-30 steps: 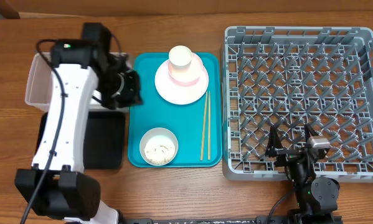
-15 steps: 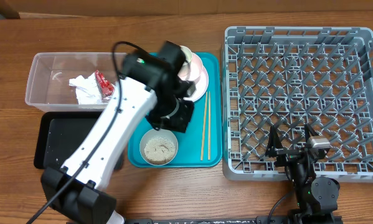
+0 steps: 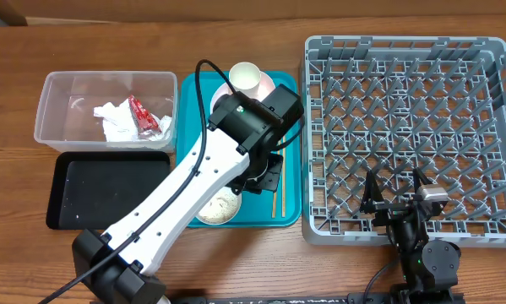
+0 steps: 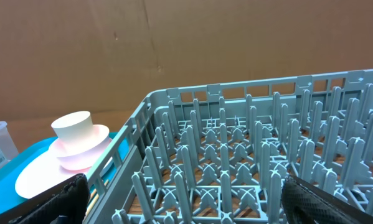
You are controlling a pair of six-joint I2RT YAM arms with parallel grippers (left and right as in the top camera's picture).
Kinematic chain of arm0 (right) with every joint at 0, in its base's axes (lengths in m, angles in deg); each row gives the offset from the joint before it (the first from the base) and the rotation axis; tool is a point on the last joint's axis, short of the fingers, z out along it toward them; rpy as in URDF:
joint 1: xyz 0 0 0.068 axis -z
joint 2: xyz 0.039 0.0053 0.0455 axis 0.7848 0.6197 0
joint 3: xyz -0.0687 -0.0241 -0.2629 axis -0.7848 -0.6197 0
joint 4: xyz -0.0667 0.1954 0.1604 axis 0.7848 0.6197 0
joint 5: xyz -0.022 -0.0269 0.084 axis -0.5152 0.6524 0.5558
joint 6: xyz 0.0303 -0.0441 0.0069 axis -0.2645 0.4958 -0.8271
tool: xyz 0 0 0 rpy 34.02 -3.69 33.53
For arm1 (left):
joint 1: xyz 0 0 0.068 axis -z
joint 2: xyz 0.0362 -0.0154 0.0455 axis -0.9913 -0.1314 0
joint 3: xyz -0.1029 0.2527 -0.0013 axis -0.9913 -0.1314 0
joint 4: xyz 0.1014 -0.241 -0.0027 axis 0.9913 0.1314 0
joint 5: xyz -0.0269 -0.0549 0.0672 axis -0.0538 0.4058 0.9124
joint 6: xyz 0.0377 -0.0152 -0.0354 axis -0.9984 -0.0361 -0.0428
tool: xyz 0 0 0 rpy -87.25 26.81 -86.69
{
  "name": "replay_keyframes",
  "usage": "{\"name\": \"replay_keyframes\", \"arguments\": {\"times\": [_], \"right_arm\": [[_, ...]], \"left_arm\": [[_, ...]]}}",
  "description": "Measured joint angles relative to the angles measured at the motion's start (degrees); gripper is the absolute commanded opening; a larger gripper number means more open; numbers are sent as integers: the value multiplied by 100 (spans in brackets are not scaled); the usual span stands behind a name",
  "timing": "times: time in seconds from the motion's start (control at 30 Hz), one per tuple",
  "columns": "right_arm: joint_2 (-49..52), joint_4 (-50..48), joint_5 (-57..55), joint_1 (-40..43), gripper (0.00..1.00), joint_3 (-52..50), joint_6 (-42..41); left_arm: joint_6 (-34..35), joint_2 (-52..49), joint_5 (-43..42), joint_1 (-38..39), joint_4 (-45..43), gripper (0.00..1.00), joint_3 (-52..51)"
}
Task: Sort waste into correct bins and load items into the dishwasher
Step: 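Move the left gripper to the white rice bowl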
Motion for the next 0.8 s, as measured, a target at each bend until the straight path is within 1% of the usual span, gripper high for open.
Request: {"name": "replay_keyframes", "arguments": {"times": [0.23, 0.37, 0.5, 0.67, 0.8], "right_arm": [[0, 2, 0, 0, 100, 0, 0], [0, 2, 2, 0, 100, 0, 0], [0, 0, 0, 0, 100, 0, -2], [0, 2, 2, 0, 100, 0, -2], [0, -2, 0, 0, 100, 0, 0]], "left_arm": [[251, 0, 188, 0, -15, 4, 0], [376, 0, 232, -2, -188, 4, -127], [424, 2, 258, -2, -431, 4, -476], [498, 2, 275, 0, -868, 4, -1182], [522, 2, 348, 0, -1078, 4, -1493]]}}
